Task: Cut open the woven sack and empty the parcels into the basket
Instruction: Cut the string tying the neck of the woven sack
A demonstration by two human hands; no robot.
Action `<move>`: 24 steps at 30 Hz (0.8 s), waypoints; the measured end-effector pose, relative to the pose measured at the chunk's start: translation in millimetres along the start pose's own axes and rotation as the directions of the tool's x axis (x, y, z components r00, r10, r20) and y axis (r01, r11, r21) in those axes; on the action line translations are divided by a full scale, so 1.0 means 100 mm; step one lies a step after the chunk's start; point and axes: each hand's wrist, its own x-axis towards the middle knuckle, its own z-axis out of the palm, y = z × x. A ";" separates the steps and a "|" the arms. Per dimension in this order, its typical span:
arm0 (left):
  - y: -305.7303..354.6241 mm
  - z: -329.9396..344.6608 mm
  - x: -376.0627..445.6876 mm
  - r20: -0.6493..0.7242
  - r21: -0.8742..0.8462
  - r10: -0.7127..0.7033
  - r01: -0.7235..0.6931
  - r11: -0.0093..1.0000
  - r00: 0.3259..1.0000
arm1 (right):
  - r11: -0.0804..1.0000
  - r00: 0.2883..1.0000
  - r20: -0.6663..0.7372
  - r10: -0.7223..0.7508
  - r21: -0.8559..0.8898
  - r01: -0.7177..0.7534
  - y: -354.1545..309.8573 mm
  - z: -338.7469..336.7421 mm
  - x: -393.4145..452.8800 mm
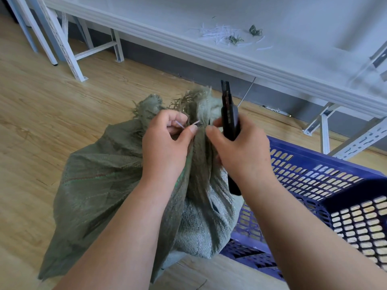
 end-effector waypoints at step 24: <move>0.58 0.16 0.28 0.172 0.419 0.052 -0.121 0.900 0.984 | 0.631 0.975 0.087 0.202 0.750 -0.198 -0.27 -0.76 0.85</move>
